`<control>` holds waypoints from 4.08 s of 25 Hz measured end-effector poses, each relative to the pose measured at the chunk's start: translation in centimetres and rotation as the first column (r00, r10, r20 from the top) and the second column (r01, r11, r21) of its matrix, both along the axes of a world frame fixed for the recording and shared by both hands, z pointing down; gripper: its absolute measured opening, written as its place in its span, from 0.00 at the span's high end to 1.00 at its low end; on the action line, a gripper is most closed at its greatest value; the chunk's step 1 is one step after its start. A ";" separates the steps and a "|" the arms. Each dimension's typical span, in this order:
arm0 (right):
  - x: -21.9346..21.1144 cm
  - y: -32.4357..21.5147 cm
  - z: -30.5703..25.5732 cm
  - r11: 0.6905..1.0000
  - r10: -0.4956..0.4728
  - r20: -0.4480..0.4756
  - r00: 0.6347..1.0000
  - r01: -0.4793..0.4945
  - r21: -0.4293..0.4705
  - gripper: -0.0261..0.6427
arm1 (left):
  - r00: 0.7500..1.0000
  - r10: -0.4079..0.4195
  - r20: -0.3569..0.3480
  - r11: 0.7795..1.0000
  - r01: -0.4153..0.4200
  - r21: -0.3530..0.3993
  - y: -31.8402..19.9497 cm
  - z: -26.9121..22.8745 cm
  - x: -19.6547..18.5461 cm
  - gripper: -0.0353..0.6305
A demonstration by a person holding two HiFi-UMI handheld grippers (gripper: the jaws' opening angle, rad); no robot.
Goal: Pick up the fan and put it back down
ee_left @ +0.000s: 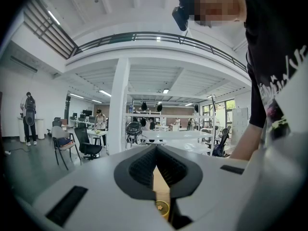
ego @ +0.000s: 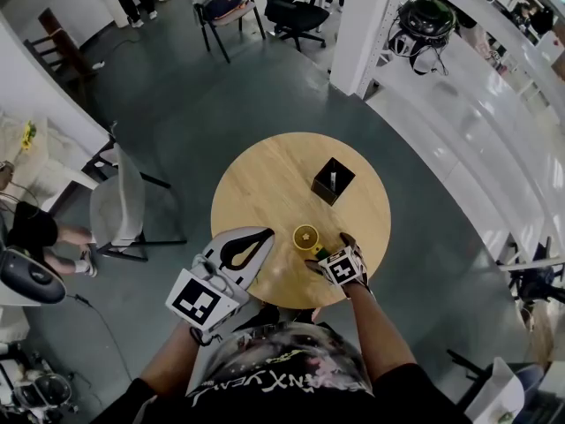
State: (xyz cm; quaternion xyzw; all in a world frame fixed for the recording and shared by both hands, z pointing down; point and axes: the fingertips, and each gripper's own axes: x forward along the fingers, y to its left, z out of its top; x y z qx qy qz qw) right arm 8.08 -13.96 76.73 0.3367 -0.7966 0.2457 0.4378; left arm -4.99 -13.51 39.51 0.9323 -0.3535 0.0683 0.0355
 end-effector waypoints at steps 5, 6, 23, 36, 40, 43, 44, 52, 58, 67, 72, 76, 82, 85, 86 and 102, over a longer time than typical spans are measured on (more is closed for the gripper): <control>0.0 0.0 -0.2 1.000 -0.001 -0.002 1.000 0.001 -0.001 0.08 | 1.000 -0.001 0.003 1.000 0.001 0.000 0.0 0.0 -0.2 0.92; 0.0 -0.1 -0.2 1.000 -0.001 -0.002 1.000 0.001 -0.001 0.08 | 1.000 -0.002 0.004 1.000 0.002 -0.001 -0.1 0.1 -0.2 0.92; 0.4 0.2 -0.5 0.998 -0.040 -0.038 0.999 0.041 0.038 0.22 | 1.000 -0.004 0.007 1.000 0.004 -0.009 0.1 0.4 -0.2 0.92; -1.8 2.1 -1.0 0.976 -0.196 -0.058 0.979 0.200 0.083 0.61 | 1.000 0.008 -0.021 1.000 -0.008 -0.003 -0.2 0.0 0.7 0.92; -1.7 2.2 -0.9 0.975 -0.203 -0.066 0.977 0.208 0.080 0.61 | 1.000 0.009 -0.020 1.000 -0.009 -0.001 -0.2 0.0 0.8 0.92; -1.7 2.1 -1.0 0.971 -0.216 -0.081 0.973 0.223 0.083 0.61 | 1.000 0.008 -0.021 1.000 -0.008 0.001 -0.2 -0.1 0.8 0.92; -1.7 2.1 -1.1 0.970 -0.221 -0.086 0.971 0.228 0.083 0.61 | 1.000 0.007 -0.019 1.000 -0.007 0.002 -0.3 -0.1 0.8 0.92; -1.8 2.0 -0.8 0.956 -0.284 -0.145 0.948 0.292 0.036 0.59 | 1.000 0.008 0.002 1.000 -0.008 0.001 -0.2 0.6 0.5 0.92; -1.6 1.9 -0.8 0.965 -0.256 -0.131 0.958 0.261 0.023 0.58 | 1.000 0.007 -0.007 1.000 -0.007 0.012 -0.3 0.0 0.6 0.92; -2.2 2.7 -0.9 0.944 -0.320 -0.157 0.934 0.328 0.024 0.68 | 1.000 0.016 -0.007 1.000 -0.016 0.012 -0.1 0.1 0.7 0.92; -2.3 2.7 -0.8 0.943 -0.327 -0.154 0.933 0.333 0.019 0.68 | 1.000 0.018 -0.008 1.000 -0.018 0.004 -0.1 0.2 0.8 0.92; -2.1 2.7 -0.9 0.943 -0.326 -0.156 0.932 0.333 0.023 0.68 | 1.000 0.017 -0.008 1.000 -0.017 0.001 0.0 0.2 1.0 0.92; -2.1 2.8 -1.0 0.942 -0.325 -0.154 0.933 0.334 0.035 0.68 | 1.000 0.015 -0.007 1.000 -0.015 0.009 0.0 0.0 1.0 0.92; -2.1 2.8 -1.2 0.942 -0.322 -0.152 0.934 0.332 0.044 0.68 | 1.000 0.015 -0.005 1.000 -0.015 0.005 0.1 0.1 1.0 0.92; -2.0 2.9 -1.2 0.942 -0.322 -0.150 0.935 0.332 0.047 0.68 | 1.000 0.016 -0.006 1.000 -0.016 0.006 0.1 0.1 1.0 0.92; -3.5 1.1 -7.0 0.938 -0.265 -0.043 0.963 0.268 0.218 0.68 | 0.999 0.044 -0.013 0.999 -0.044 0.012 0.1 0.2 2.0 0.92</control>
